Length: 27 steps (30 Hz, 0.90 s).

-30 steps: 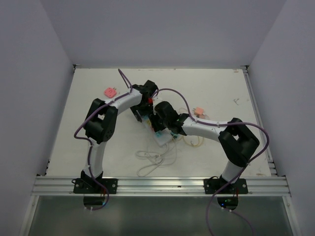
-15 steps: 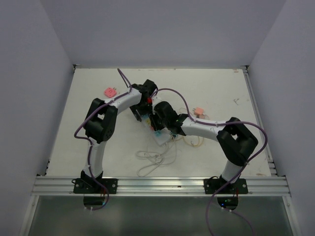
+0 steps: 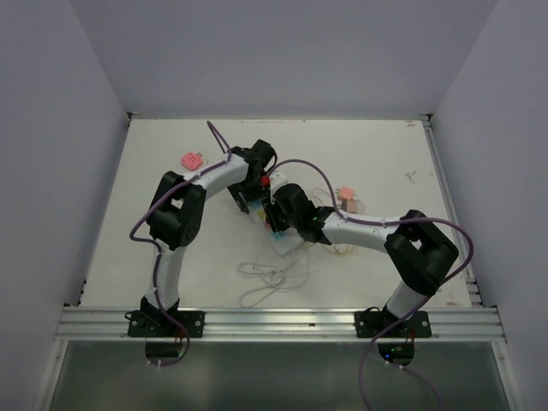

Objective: Pull the plug off the socket

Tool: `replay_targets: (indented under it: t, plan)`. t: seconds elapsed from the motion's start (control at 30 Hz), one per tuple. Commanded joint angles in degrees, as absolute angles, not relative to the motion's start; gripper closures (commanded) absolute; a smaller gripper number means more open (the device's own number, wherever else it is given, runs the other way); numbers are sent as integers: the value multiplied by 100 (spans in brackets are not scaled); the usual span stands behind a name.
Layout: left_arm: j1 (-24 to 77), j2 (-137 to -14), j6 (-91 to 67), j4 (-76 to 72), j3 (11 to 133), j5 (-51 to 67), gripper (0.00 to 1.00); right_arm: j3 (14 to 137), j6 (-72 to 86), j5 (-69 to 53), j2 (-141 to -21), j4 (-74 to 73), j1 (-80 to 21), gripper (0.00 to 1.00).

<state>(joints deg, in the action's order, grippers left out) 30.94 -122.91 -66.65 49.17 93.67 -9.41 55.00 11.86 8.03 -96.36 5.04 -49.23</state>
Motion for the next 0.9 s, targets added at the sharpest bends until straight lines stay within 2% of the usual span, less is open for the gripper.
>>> replay_targets:
  t: [0.0,0.5,0.87]
  plan:
    - [3032,-13122,-6627,5300,8912,-1512,100,5774,1002,1046,-9026,950,-4957,100]
    - [3111,-13236,-6645,5300,8807,-1564,100,6486,1011,1046,-9097,641,-4966,100]
    - [3120,-13184,-6653,5335,8973,-1573,100,5749,1090,1318,-8360,642,-4957,100]
